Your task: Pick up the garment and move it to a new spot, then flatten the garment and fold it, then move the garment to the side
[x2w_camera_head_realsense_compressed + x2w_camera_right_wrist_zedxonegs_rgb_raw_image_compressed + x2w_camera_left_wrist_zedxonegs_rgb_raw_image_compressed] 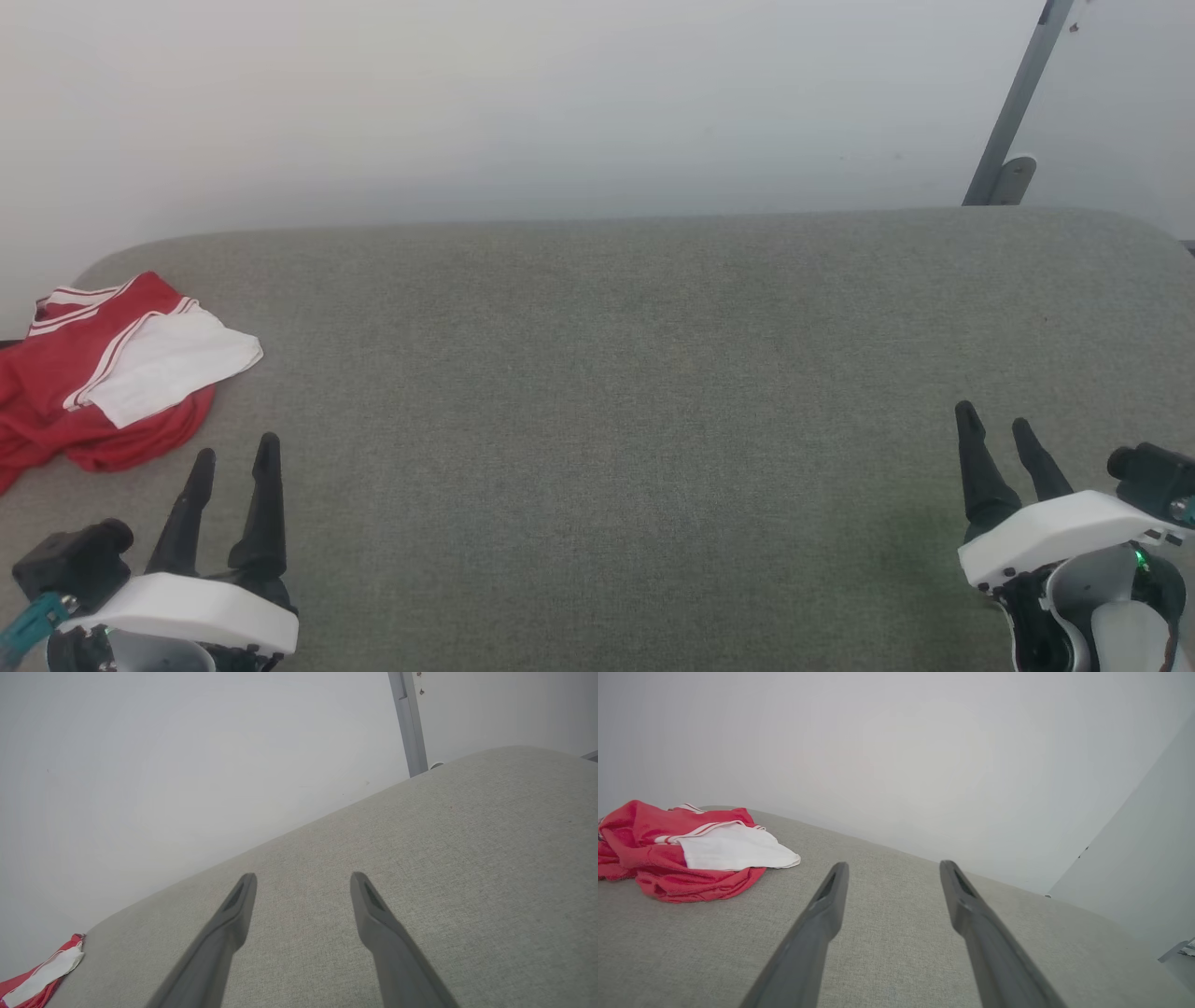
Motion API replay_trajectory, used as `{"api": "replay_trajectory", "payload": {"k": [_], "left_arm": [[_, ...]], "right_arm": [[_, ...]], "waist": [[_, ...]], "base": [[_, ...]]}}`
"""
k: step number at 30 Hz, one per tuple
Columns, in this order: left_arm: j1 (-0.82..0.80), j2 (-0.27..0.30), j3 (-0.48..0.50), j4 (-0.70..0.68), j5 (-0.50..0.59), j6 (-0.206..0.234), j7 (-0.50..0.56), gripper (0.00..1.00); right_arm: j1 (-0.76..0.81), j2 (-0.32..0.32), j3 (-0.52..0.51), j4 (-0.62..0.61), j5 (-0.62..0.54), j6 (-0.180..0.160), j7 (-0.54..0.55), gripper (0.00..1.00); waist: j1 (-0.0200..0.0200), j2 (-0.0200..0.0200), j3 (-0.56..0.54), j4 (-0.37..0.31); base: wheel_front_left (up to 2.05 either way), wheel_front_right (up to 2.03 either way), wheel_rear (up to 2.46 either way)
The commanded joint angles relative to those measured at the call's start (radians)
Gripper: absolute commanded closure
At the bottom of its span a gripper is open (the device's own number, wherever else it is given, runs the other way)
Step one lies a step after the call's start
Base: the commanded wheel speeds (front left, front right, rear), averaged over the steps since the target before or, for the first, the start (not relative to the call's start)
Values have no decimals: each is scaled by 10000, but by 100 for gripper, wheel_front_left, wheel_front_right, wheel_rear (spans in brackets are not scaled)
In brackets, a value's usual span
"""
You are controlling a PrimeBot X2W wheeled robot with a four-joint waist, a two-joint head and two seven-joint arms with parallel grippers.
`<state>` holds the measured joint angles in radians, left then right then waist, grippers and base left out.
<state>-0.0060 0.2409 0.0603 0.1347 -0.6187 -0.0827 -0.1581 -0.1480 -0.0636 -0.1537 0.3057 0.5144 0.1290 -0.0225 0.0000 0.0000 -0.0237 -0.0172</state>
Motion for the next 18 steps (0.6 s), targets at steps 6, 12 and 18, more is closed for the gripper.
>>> {"api": "replay_trajectory", "payload": {"k": [6, 12, 18], "left_arm": [[67, 86, 81, -220, 701, -104, -199, 0], [135, 104, 116, -301, 1290, -172, -341, 0], [176, 121, 127, -376, 1856, -205, -476, 0]], "right_arm": [[-78, 21, -51, -139, -683, 25, -140, 0], [-133, 31, -68, -165, -1276, 26, -185, 0], [-171, 32, -79, -176, -1837, 27, -239, 0]], "waist": [[0, 0, -2, -4], [0, 0, -11, -10], [0, 0, -26, -10]], "base": [[0, 0, 0], [0, 0, 0], [0, 0, 0]]}}
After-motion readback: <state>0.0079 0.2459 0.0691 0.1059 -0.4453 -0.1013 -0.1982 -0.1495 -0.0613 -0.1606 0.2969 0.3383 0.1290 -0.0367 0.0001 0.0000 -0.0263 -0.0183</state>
